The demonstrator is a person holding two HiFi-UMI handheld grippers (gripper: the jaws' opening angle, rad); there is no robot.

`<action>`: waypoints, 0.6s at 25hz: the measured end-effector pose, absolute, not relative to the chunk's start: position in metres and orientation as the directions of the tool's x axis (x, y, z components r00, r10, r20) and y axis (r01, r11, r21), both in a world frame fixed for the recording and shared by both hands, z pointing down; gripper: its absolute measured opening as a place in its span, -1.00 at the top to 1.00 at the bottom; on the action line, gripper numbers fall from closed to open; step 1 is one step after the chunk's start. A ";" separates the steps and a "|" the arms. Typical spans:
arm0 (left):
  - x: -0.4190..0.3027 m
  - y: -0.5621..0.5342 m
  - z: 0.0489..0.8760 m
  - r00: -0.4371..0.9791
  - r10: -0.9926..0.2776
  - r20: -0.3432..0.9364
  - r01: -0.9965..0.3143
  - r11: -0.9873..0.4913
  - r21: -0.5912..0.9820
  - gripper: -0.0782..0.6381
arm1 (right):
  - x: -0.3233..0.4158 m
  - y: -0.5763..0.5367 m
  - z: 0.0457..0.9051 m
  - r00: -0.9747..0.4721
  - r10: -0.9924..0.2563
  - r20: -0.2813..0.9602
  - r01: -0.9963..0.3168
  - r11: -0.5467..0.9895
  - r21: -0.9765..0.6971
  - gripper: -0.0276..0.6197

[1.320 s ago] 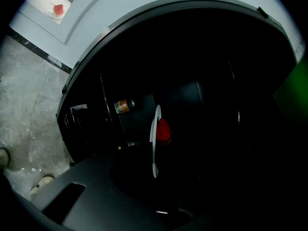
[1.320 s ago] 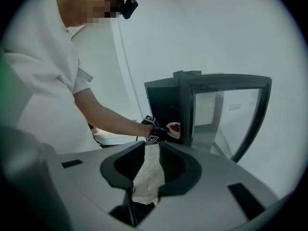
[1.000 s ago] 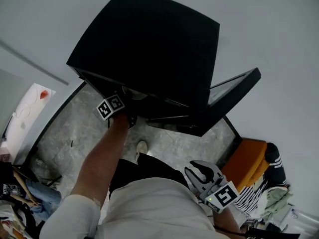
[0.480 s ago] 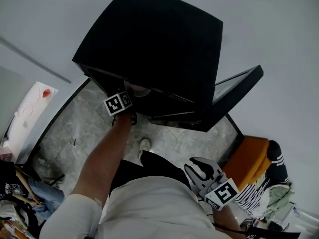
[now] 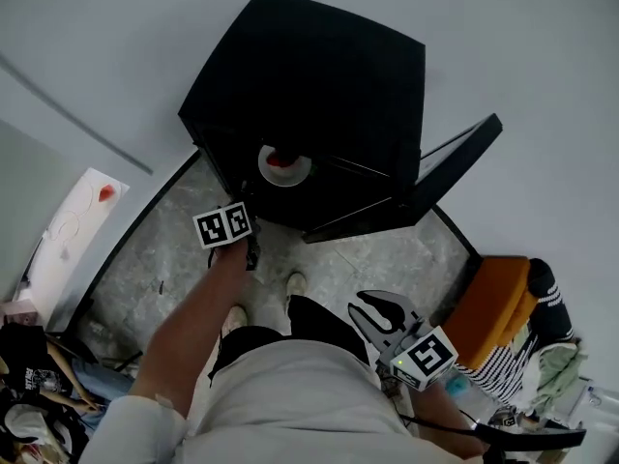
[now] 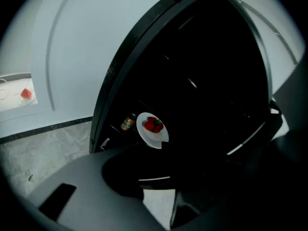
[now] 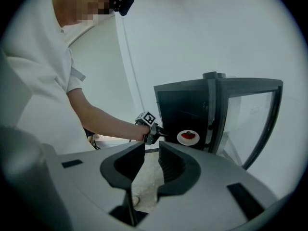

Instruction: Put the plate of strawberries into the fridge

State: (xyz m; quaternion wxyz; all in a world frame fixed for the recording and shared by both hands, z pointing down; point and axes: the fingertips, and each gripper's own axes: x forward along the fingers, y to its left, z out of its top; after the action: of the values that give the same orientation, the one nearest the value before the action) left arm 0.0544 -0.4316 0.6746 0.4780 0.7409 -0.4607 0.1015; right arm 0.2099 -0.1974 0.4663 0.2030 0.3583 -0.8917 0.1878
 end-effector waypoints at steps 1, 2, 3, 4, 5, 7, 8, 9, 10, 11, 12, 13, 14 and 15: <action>0.050 -0.422 0.665 0.575 -0.578 0.579 -0.771 -0.146 0.620 0.46 | 0.204 -0.196 0.466 -0.661 -0.566 0.492 -0.717 0.670 -0.193 0.61; 0.046 -0.410 0.655 0.597 -0.568 0.567 -0.759 -0.172 0.628 0.46 | 0.197 -0.194 0.466 -0.662 -0.569 0.489 -0.719 0.666 -0.198 0.61; 0.041 -0.397 0.646 0.622 -0.554 0.553 -0.744 -0.196 0.639 0.46 | 0.189 -0.191 0.465 -0.662 -0.571 0.485 -0.721 0.663 -0.202 0.61; 0.035 -0.383 0.637 0.648 -0.538 0.540 -0.726 -0.220 0.652 0.46 | 0.180 -0.188 0.465 -0.661 -0.575 0.482 -0.723 0.660 -0.204 0.61; 0.029 -0.369 0.628 0.674 -0.519 0.526 -0.707 -0.245 0.663 0.46 | 0.171 -0.185 0.463 -0.661 -0.580 0.477 -0.724 0.660 -0.201 0.61; 0.017 -0.343 0.610 0.723 -0.481 0.497 -0.667 -0.298 0.683 0.46 | 0.152 -0.181 0.462 -0.660 -0.588 0.468 -0.726 0.660 -0.193 0.61; 0.011 -0.331 0.601 0.746 -0.462 0.480 -0.646 -0.326 0.690 0.46 | 0.142 -0.178 0.461 -0.659 -0.591 0.465 -0.727 0.660 -0.191 0.61; 0.005 -0.318 0.592 0.766 -0.445 0.463 -0.626 -0.353 0.695 0.46 | 0.133 -0.174 0.461 -0.659 -0.593 0.463 -0.727 0.661 -0.188 0.61; -0.001 -0.305 0.582 0.784 -0.428 0.449 -0.607 -0.381 0.697 0.46 | 0.124 -0.169 0.460 -0.659 -0.593 0.463 -0.726 0.661 -0.188 0.61; -0.006 -0.293 0.573 0.801 -0.411 0.436 -0.589 -0.409 0.697 0.46 | 0.114 -0.164 0.461 -0.660 -0.592 0.463 -0.726 0.662 -0.188 0.61; -0.012 -0.282 0.564 0.817 -0.394 0.421 -0.569 -0.436 0.697 0.46 | 0.105 -0.158 0.461 -0.659 -0.593 0.462 -0.726 0.661 -0.187 0.62; -0.018 -0.270 0.555 0.833 -0.377 0.405 -0.548 -0.461 0.698 0.46 | 0.097 -0.153 0.460 -0.657 -0.597 0.460 -0.729 0.659 -0.184 0.64; -0.024 -0.258 0.546 0.848 -0.360 0.388 -0.526 -0.483 0.700 0.48 | 0.089 -0.149 0.459 -0.653 -0.603 0.457 -0.733 0.656 -0.181 0.65; -0.030 -0.247 0.539 0.861 -0.346 0.373 -0.506 -0.502 0.702 0.51 | 0.081 -0.144 0.458 -0.650 -0.610 0.452 -0.737 0.652 -0.180 0.67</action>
State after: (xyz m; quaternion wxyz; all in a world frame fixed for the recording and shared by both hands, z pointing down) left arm -0.0299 -0.2465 0.5387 0.4337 0.8617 -0.2470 0.0921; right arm 0.0814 -0.1435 0.4583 0.1789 0.3779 -0.8910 0.1768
